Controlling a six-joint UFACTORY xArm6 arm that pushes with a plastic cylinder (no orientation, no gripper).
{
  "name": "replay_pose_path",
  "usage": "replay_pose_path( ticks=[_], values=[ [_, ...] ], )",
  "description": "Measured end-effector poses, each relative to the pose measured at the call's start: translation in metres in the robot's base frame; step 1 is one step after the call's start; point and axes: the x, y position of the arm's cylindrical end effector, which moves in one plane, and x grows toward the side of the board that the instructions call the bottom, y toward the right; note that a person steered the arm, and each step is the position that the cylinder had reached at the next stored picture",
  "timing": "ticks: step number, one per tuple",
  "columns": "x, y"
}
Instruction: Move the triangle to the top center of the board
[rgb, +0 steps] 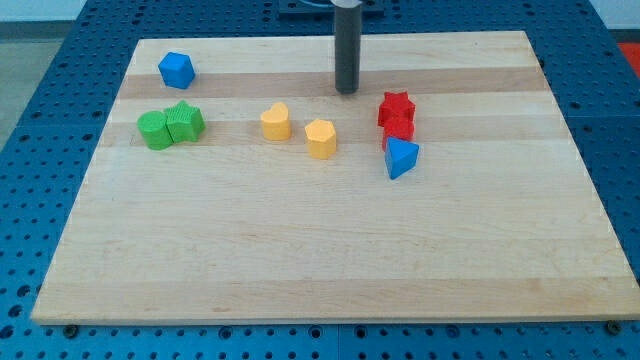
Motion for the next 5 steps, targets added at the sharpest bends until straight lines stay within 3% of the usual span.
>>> replay_pose_path(
  ticks=[4, 5],
  values=[
    [0.052, 0.156],
    [0.046, 0.158]
  ],
)
